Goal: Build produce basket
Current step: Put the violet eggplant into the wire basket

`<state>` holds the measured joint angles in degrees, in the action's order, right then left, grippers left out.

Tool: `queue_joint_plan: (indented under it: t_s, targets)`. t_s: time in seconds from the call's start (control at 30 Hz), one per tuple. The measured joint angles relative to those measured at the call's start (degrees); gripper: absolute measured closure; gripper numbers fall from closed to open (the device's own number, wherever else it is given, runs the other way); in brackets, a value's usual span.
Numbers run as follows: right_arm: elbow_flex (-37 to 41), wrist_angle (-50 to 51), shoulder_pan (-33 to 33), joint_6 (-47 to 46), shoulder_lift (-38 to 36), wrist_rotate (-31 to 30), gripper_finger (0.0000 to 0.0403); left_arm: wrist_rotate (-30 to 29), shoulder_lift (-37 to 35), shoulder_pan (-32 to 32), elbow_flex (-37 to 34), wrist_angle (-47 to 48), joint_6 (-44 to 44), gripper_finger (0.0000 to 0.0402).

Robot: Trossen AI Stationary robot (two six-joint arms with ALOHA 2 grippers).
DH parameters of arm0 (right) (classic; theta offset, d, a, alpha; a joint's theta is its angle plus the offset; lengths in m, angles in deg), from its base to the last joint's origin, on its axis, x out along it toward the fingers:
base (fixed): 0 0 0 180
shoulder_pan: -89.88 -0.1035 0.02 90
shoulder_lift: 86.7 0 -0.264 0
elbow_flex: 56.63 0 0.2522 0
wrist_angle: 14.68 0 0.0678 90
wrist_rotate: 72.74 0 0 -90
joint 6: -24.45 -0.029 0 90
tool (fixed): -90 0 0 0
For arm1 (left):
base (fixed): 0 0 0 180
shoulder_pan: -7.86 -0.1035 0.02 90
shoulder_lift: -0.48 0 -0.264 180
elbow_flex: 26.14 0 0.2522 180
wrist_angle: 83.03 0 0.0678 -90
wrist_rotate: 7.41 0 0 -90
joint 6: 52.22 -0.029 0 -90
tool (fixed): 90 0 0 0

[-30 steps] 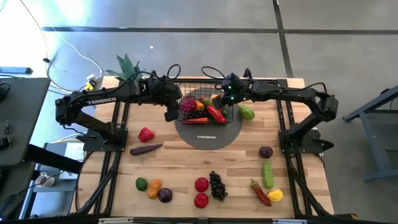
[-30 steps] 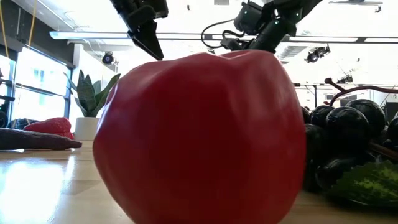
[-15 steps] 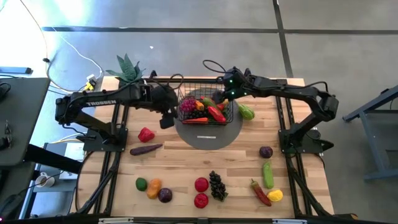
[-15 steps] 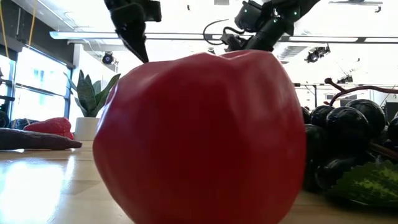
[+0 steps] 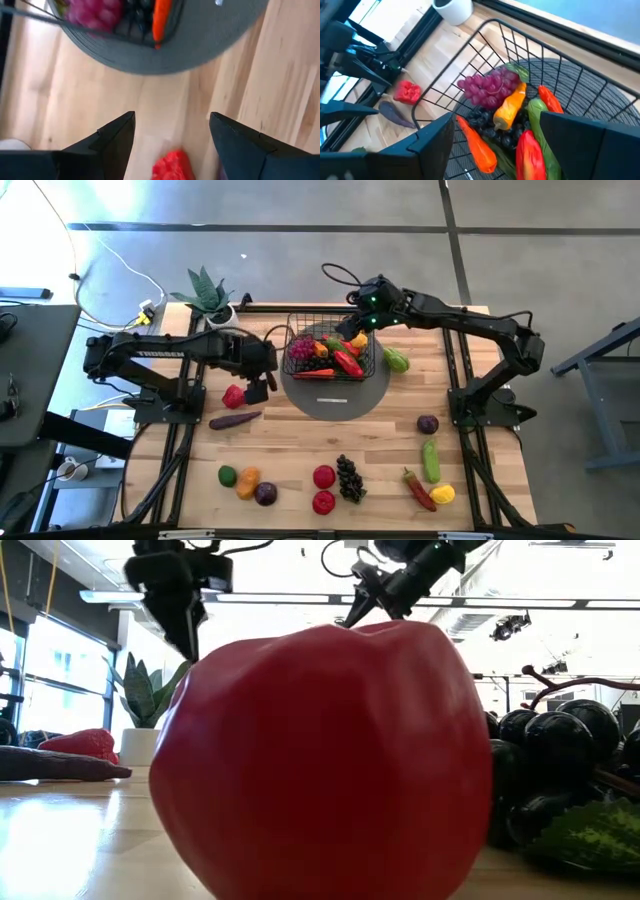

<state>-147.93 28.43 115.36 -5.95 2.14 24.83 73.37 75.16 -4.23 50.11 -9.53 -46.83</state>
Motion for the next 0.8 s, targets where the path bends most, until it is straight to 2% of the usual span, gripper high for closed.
queue_joint_plan:
  t_s: [0.1, 0.4, 0.63, 0.8]
  targets:
    - [-1.92, 2.14, 0.00, 1.34, 0.00, -0.01, 0.0128, 0.03, -1.21, 1.31, -2.83, 0.12, 1.64, 0.0156]
    - [-7.39, 13.40, -0.80, 6.98, 0.00, 0.53, 0.0128, 6.05, -4.93, 7.90, -12.62, 0.21, 6.81, 0.0156]
    - [-7.94, 14.75, -1.27, 7.98, 0.00, 0.53, 0.0128, 7.08, -6.23, 15.26, -18.20, -0.76, 8.70, 0.0156]
    - [-7.94, 15.22, -1.27, 7.98, 0.00, 0.53, 0.0128, 6.84, -6.19, 19.02, -19.10, -1.52, 12.34, 0.0156]
